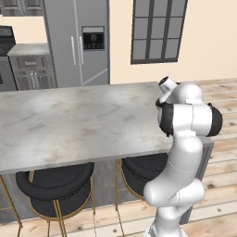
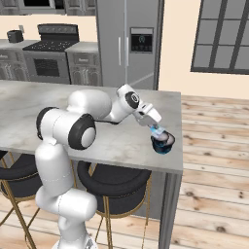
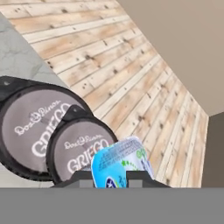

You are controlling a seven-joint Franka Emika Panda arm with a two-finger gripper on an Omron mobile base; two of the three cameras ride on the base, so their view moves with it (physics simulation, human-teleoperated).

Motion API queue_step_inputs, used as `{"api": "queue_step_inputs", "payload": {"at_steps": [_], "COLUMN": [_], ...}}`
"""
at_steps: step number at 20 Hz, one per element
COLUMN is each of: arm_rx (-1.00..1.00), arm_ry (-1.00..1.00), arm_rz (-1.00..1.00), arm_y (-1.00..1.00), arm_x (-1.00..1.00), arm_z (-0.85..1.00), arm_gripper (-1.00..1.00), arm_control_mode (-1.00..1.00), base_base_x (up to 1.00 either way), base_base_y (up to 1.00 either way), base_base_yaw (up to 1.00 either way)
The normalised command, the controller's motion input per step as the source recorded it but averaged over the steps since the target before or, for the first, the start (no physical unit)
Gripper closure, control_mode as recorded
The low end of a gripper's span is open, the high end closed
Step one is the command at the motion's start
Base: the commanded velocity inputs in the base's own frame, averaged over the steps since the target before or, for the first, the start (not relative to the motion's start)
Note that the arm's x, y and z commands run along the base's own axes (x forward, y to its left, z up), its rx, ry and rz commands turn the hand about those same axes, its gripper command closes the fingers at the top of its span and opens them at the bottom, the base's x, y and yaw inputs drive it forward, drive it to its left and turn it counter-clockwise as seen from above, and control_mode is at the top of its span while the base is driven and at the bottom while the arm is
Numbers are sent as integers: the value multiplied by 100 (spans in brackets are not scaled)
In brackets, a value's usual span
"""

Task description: Stack the yogurt containers by placing the smaller containers on top of the larger containers.

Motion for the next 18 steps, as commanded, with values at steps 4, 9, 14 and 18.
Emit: {"api": "queue_step_inputs", "payload": {"at_steps": [4, 9, 14, 18], "arm_rx": [0, 0, 0, 0], "arm_ry": [-5, -3, 0, 0], "arm_rz": [0, 1, 3, 2], "arm_y": [0, 0, -9, -29], "arm_x": [24, 23, 2, -6], "arm_z": [0, 0, -1, -7], "arm_gripper": [100, 100, 100, 100], "arm_control_mode": [-100, -100, -100, -100], "base_base_x": [0, 0, 0, 0], "base_base_y": [0, 0, 0, 0], "base_base_yaw": [0, 0, 0, 0]}}
